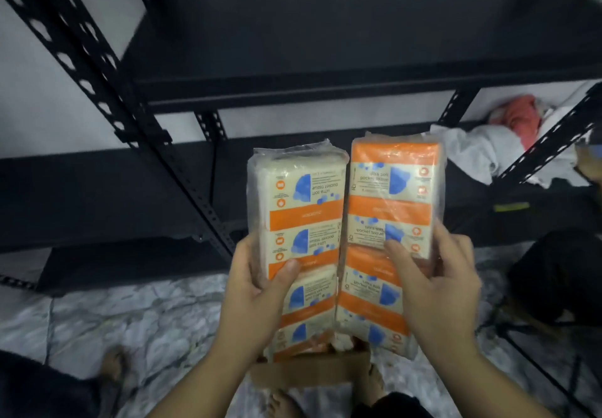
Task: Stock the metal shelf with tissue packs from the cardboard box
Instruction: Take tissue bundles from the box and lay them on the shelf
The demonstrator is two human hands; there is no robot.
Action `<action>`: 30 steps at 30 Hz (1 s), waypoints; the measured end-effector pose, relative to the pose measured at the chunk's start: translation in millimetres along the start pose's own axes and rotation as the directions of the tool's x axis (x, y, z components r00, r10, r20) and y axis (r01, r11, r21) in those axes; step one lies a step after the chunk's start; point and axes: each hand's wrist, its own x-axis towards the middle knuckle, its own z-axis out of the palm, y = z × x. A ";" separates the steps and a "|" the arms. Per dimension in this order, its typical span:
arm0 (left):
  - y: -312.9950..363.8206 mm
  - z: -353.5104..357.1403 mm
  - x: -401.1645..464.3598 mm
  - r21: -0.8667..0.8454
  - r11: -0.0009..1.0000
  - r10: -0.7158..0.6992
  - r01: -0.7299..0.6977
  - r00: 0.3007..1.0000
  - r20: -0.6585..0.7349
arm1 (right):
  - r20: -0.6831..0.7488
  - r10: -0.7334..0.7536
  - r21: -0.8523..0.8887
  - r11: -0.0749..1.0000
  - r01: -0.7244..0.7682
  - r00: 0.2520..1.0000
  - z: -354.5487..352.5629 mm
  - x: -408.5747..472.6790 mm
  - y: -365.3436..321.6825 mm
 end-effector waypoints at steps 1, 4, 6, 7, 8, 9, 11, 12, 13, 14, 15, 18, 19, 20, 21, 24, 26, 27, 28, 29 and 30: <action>9.9 0.9 3.2 -0.002 1.000 0.025 -0.025 1.000 0.008 | -0.016 -0.017 0.022 1.000 0.017 1.000 -2.5 3.3 -8.1; 45.1 5.7 16.1 -0.008 0.996 0.089 -0.089 0.996 -0.003 | -0.051 -0.049 0.093 0.994 0.053 0.998 -8.2 16.5 -36.4; 70.7 8.1 25.8 -0.010 0.992 0.128 -0.128 0.992 0.004 | -0.074 -0.084 0.124 0.988 0.093 0.994 -11.9 29.0 -55.4; 83.7 9.3 31.0 -0.008 0.989 0.145 -0.145 0.989 0.012 | -0.083 -0.102 0.132 0.985 0.113 0.991 -13.5 35.9 -64.7; 97.4 10.6 36.3 -0.010 0.987 0.159 -0.158 0.987 0.021 | -0.089 -0.118 0.138 0.982 0.130 0.989 -14.8 43.5 -74.0; 110.1 11.7 42.4 -0.015 0.984 0.176 -0.176 0.984 0.036 | -0.091 -0.126 0.147 0.979 0.139 0.988 -15.9 51.4 -83.8; 135.5 14.8 54.2 -0.028 0.979 0.201 -0.200 0.978 0.059 | -0.094 -0.141 0.170 0.973 0.156 0.986 -16.7 67.6 -104.0; 147.4 16.9 60.4 -0.035 0.977 0.214 -0.212 0.975 0.062 | -0.100 -0.154 0.183 0.968 0.170 0.983 -16.3 75.8 -113.5; 158.3 19.1 66.5 -0.043 0.973 0.229 -0.227 0.971 0.061 | -0.106 -0.168 0.195 0.963 0.186 0.980 -15.5 84.2 -122.1; 168.8 21.7 72.3 -0.047 0.970 0.241 -0.239 0.969 0.057 | -0.112 -0.177 0.204 0.959 0.197 0.978 -14.7 92.6 -129.9; 178.2 24.9 78.4 -0.049 0.968 0.249 -0.246 0.967 0.056 | -0.118 -0.184 0.209 0.956 0.205 0.976 -14.3 101.6 -136.3; 201.6 37.6 96.2 -0.047 0.965 0.259 -0.256 0.964 0.055 | -0.114 -0.209 0.236 0.944 0.231 0.971 -15.9 131.3 -150.7; 208.1 42.8 103.0 -0.044 0.965 0.262 -0.260 0.964 0.050 | -0.110 -0.216 0.240 0.941 0.237 0.970 -17.4 143.1 -154.1; 214.2 48.6 109.9 -0.035 0.965 0.262 -0.261 0.964 0.043 | -0.101 -0.217 0.245 0.940 0.236 0.971 -18.7 156.0 -157.5; 220.3 54.6 117.0 -0.024 0.965 0.261 -0.260 0.965 0.035 | -0.085 -0.210 0.255 0.940 0.225 0.974 -19.8 170.2 -158.9; 236.3 74.4 142.9 0.006 0.970 0.241 -0.241 0.970 -0.013 | 0.014 -0.150 0.292 0.946 0.139 0.989 -20.2 220.9 -157.7; 244.1 89.8 163.4 0.023 0.979 0.205 -0.204 0.978 -0.042 | 0.067 -0.130 0.281 0.954 0.107 0.989 -20.1 256.6 -154.8; 246.5 98.0 174.1 0.037 0.983 0.181 -0.179 0.982 -0.052 | 0.079 -0.129 0.268 0.958 0.104 0.988 -20.1 273.4 -153.5; 248.1 106.1 183.7 0.057 0.986 0.158 -0.155 0.986 -0.059 | 0.089 -0.133 0.267 0.958 0.104 0.987 -19.3 288.7 -152.5; 248.9 114.1 192.8 0.079 0.987 0.142 -0.137 0.988 -0.060 | 0.099 -0.137 0.268 0.958 0.106 0.986 -18.6 303.2 -150.6; 248.3 121.4 201.8 0.099 0.988 0.129 -0.123 0.990 -0.059 | 0.108 -0.145 0.269 0.957 0.112 0.983 -17.0 316.4 -148.4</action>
